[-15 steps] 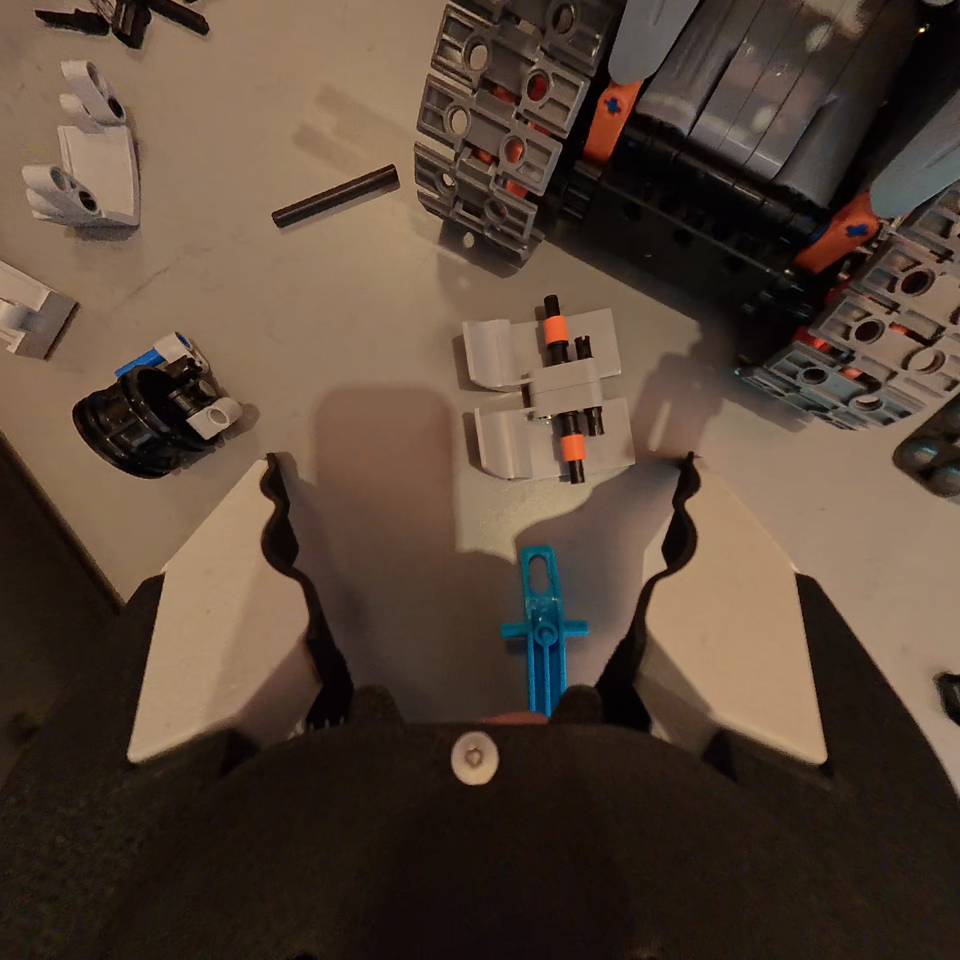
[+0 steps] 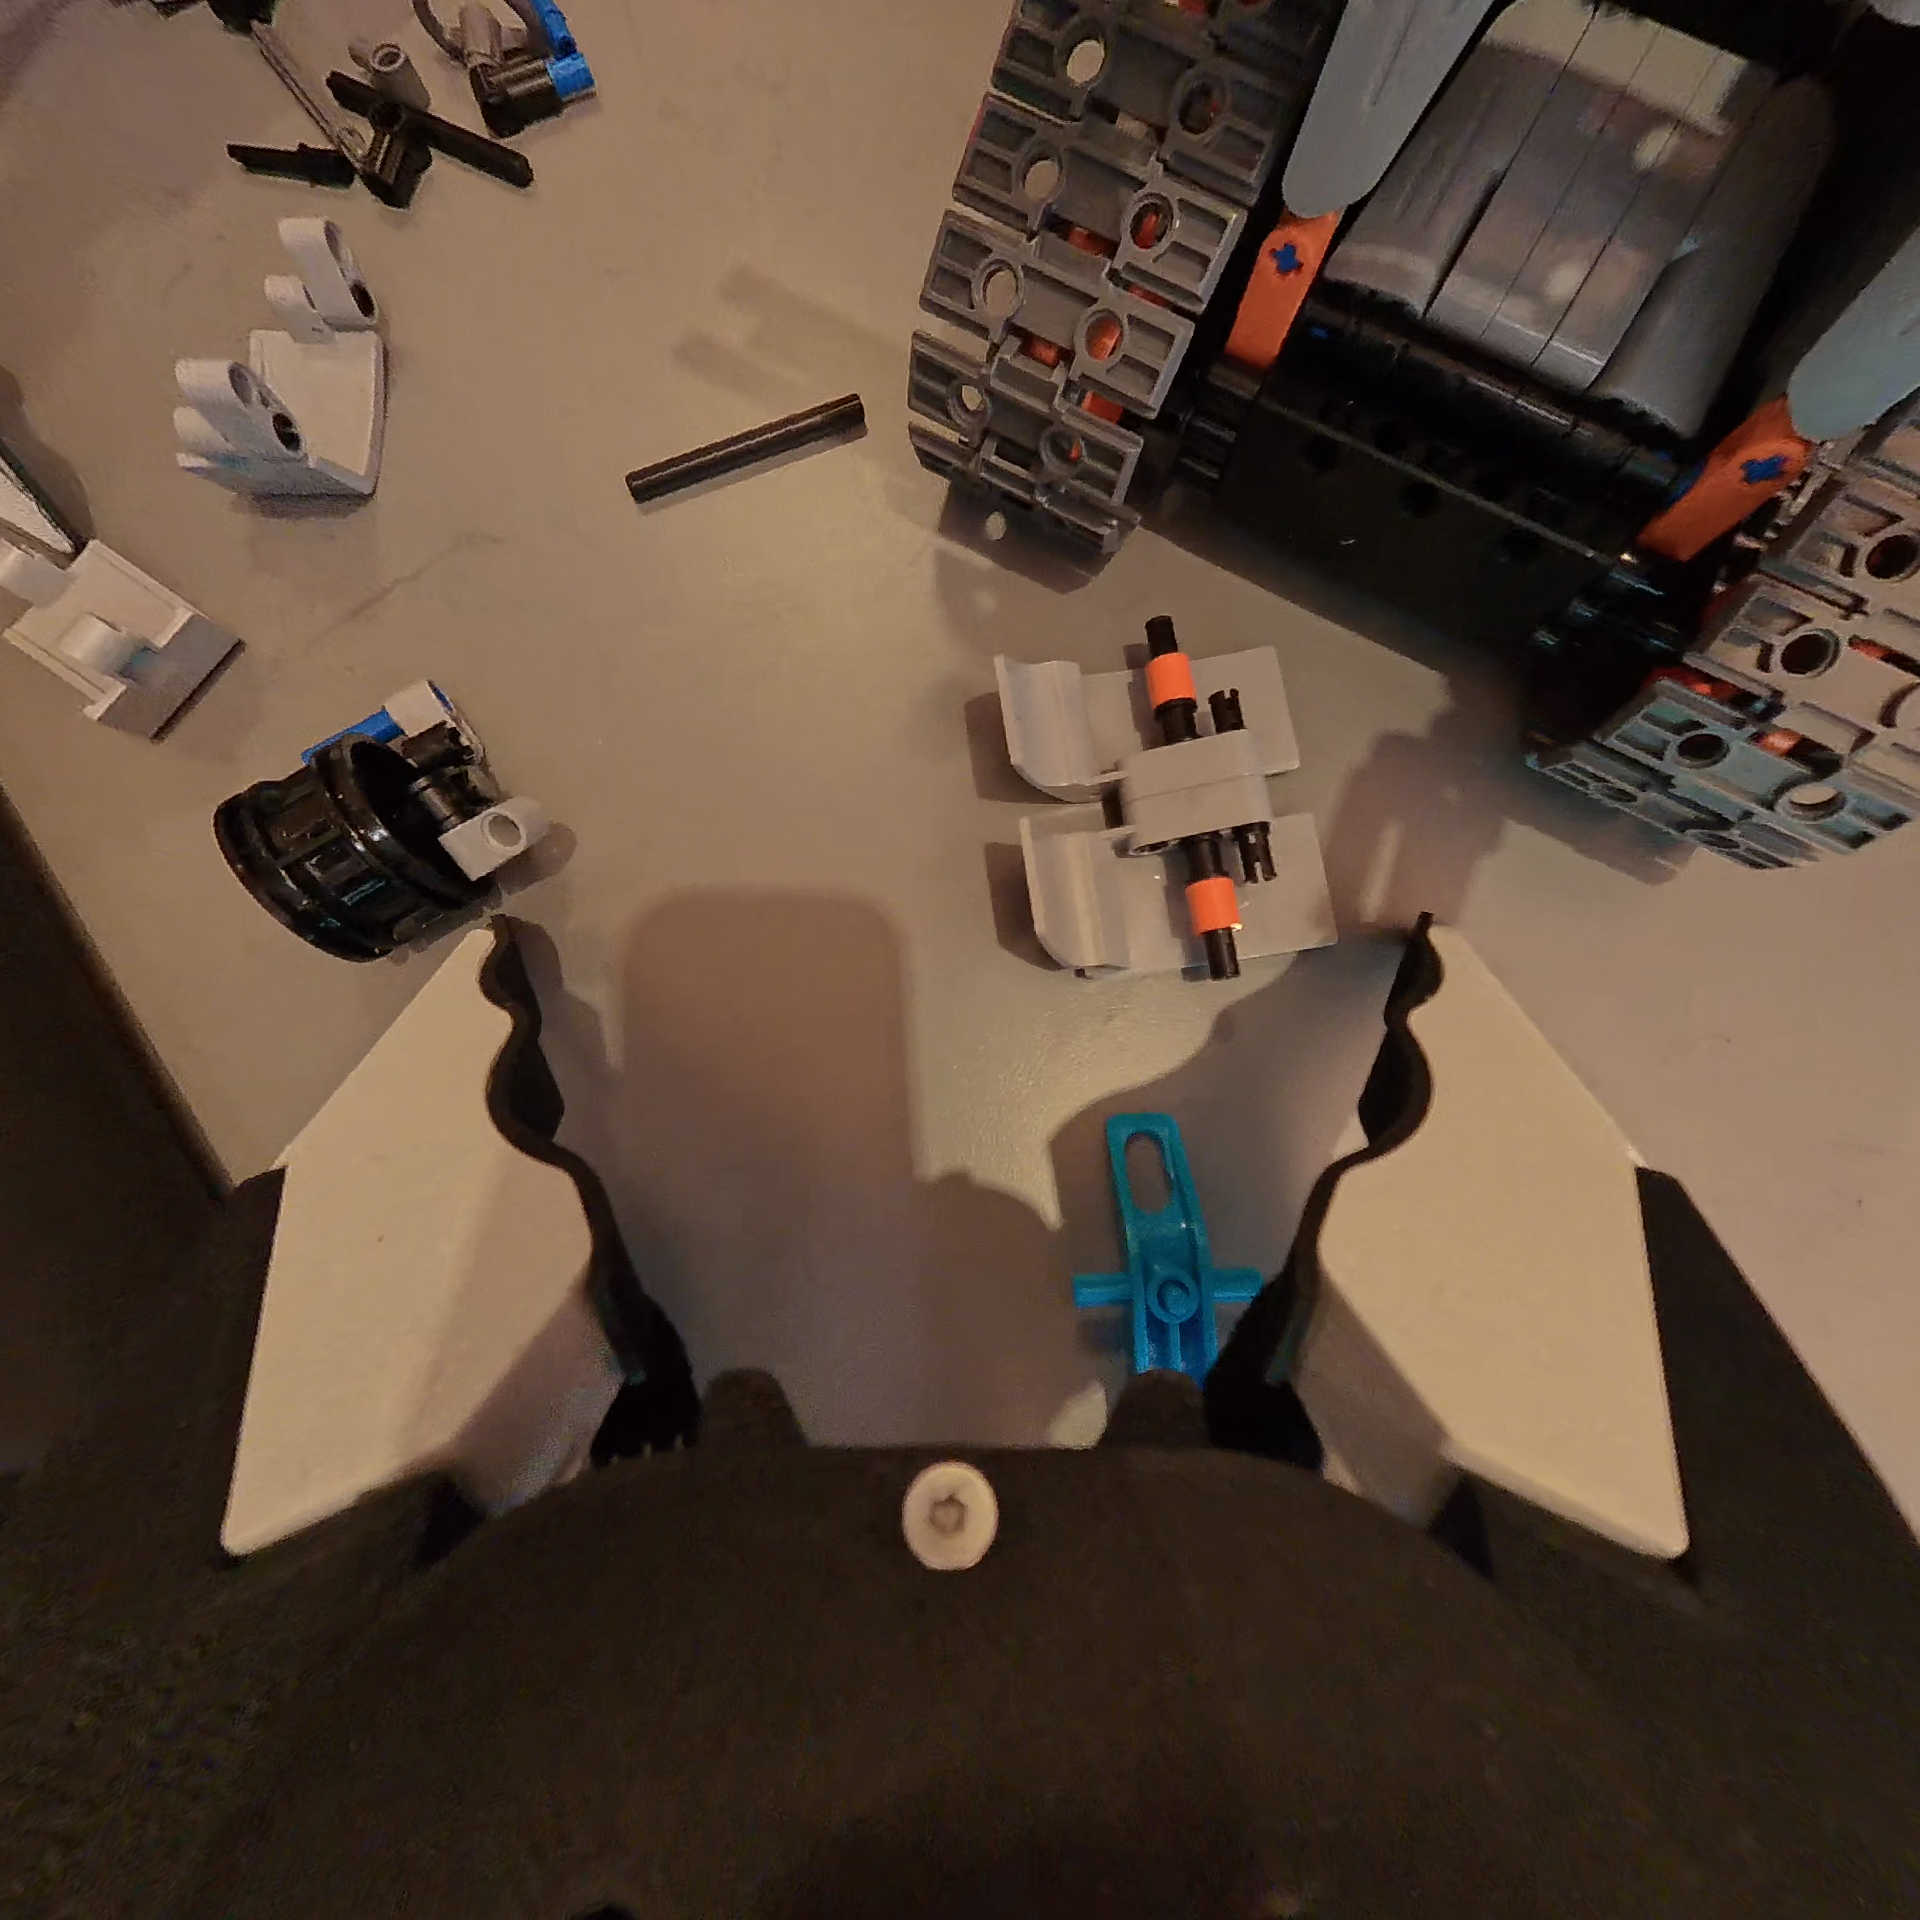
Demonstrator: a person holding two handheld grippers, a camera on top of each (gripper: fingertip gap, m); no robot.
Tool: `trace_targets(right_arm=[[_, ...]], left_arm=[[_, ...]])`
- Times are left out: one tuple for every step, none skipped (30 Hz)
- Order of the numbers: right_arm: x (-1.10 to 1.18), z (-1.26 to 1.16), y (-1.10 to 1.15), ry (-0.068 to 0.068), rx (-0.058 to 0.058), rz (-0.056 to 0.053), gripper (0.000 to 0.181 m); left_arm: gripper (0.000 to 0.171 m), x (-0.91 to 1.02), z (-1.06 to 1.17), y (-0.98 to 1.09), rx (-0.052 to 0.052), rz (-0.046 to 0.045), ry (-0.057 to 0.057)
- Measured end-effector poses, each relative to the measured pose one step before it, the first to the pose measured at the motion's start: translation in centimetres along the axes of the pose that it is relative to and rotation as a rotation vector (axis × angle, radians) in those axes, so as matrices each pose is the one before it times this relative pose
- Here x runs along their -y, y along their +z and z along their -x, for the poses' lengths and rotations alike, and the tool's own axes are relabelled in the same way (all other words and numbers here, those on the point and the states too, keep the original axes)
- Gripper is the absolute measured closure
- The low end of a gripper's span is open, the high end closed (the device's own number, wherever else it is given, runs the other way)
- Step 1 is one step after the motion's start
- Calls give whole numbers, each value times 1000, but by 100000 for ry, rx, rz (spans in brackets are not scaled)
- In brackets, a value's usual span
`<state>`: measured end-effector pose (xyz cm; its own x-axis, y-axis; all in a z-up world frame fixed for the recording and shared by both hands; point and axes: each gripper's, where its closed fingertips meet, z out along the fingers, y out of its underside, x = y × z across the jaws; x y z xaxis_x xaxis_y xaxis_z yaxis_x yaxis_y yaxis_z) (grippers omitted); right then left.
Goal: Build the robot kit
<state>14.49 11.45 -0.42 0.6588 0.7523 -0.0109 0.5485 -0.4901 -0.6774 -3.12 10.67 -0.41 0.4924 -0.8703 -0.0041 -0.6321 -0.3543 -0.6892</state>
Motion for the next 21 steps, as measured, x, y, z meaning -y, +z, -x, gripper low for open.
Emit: trace_targets(right_arm=[[15,3,1,17,20,15,26],[1,-2,1,-7,-10,-8,26],[9,11,-6,-18,-11,-9,26],[11,8,13,-51,-55,36,26],[44,4,23,271,-246,-73,26],[26,4,10,270,-253,-24,26],[23,-16,23,173,121,51,26],[79,61,21,-143,-133,-211,26],[119,71,42,119,122,-238,26],[123,122,72,-37,69,-268,26],[121,141,114,-140,237,-22,25],[146,70,106,256,180,-285,25],[123,9,112,190,-229,-292,24],[38,8,68,-47,54,-164,24],[-72,-58,-30,38,145,-22,24],[-131,-94,-82,-219,-212,47,24],[-116,-86,-82,-244,-192,22,25],[-136,-99,-70,121,153,314,25],[-79,-75,-73,-12,59,493,25],[15,-60,12,231,-312,423,25],[29,-12,-4,247,-458,-65,25]], left_arm=[[14,-7,4,-6,-3,2,-2],[14,-10,-8,4,4,-6,4],[14,3,-11,2,11,1,15],[14,-1,0,0,-1,5,1],[14,11,7,-4,-6,-1,-8],[14,-9,3,6,11,13,17],[14,-1,2,-1,10,8,11],[14,15,13,13,-4,-32,-174],[14,30,6,33,77,60,39],[14,22,-19,22,143,20,40],[14,6,-19,1,23,-73,125],[14,0,9,-4,-11,-63,-114],[14,-3,-18,-7,207,-60,28],[14,11,-14,-7,-50,-55,23],[14,-2,13,21,-180,146,-320],[14,-3,-7,-4,226,-17,213],[14,7,-20,-13,209,-86,-17],[14,-14,9,27,-106,200,-330],[14,19,4,5,-49,12,-18],[14,4,5,3,-23,0,-7],[14,5,-3,3,-10,-38,-21]])
